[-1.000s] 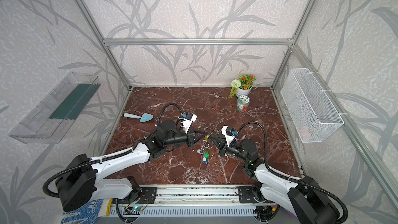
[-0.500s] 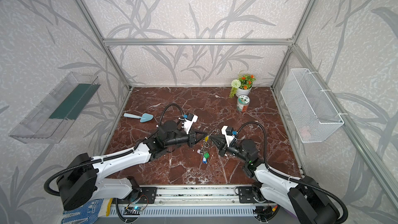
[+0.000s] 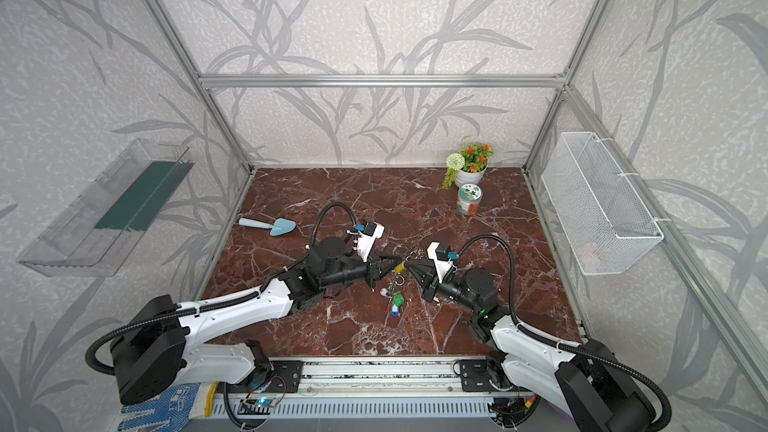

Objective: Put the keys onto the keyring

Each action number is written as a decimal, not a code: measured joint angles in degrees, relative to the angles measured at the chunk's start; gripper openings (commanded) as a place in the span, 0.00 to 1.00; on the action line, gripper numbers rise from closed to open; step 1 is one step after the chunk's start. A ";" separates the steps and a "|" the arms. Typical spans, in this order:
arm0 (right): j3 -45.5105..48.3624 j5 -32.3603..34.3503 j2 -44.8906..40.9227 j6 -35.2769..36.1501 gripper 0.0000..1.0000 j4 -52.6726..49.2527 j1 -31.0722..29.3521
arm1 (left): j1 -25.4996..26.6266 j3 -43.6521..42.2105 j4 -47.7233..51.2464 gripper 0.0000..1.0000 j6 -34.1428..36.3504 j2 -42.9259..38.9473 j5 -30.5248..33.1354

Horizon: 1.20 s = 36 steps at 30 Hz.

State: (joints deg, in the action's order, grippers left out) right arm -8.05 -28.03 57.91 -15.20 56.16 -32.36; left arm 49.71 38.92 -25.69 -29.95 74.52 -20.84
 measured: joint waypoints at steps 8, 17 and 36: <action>0.00 0.04 -0.28 -0.22 0.00 -0.04 0.00 | 1.81 -1.36 0.39 0.00 0.44 -1.27 6.73; 0.00 0.11 -0.31 -0.61 0.00 -0.35 0.00 | 2.75 -2.34 0.35 0.00 -0.13 -1.60 11.06; 0.00 0.11 -0.50 -0.83 0.00 -1.60 -0.02 | 2.60 -2.38 1.44 0.00 -4.50 -0.76 10.05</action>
State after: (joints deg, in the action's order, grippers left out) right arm -8.05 -27.92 57.41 -16.03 54.57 -32.38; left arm 52.31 36.53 -24.25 -34.46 73.76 -10.79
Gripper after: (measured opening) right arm 0.050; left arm 0.048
